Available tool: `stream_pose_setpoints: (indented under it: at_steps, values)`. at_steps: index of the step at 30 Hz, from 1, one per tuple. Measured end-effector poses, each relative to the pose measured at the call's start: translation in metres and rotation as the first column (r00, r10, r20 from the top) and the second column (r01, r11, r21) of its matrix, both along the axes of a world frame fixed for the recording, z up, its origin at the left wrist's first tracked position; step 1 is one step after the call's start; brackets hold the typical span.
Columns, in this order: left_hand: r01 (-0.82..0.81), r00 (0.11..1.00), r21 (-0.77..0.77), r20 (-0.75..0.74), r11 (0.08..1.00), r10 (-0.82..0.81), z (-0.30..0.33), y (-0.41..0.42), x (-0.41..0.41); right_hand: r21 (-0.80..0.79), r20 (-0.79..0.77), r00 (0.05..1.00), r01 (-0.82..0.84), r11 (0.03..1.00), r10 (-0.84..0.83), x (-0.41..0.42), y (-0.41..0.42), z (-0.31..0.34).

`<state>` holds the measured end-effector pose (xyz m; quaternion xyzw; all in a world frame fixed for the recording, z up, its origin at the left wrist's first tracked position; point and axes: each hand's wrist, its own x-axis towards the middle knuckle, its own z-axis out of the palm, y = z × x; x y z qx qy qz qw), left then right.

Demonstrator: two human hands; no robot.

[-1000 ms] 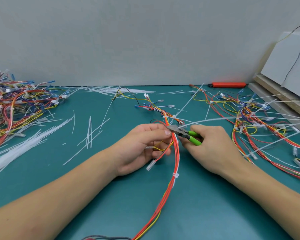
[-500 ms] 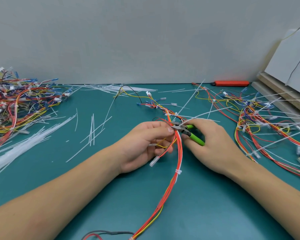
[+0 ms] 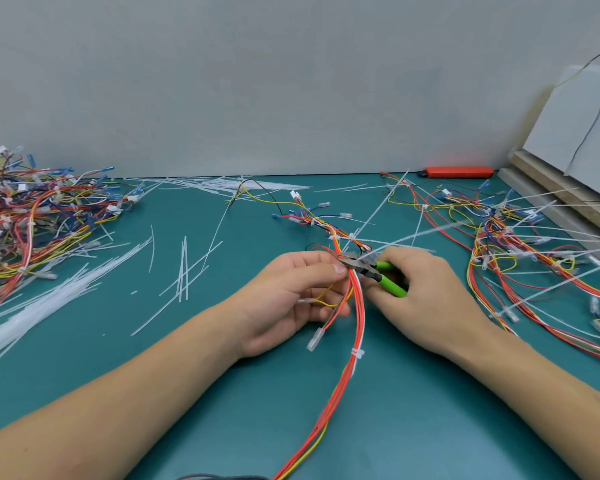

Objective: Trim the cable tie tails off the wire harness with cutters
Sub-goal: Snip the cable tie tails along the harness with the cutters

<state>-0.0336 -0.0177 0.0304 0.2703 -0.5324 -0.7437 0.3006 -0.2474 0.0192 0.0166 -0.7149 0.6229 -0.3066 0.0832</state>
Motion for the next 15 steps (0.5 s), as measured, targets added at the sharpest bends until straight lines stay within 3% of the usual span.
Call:
stream_pose_setpoints:
  at_steps: [4,15]
  values:
    - [0.001,1.000,0.009,-0.004,1.000,-0.001,0.0018,0.0009,0.0005,0.084,-0.038,0.999,-0.004,0.996,0.007,0.0012,-0.0004,0.0036]
    - [-0.003,1.000,0.049,-0.018,0.999,0.004,0.0040,0.0012,-0.0004,0.039,-0.036,0.999,-0.034,0.999,0.036,-0.0025,-0.0049,-0.0004]
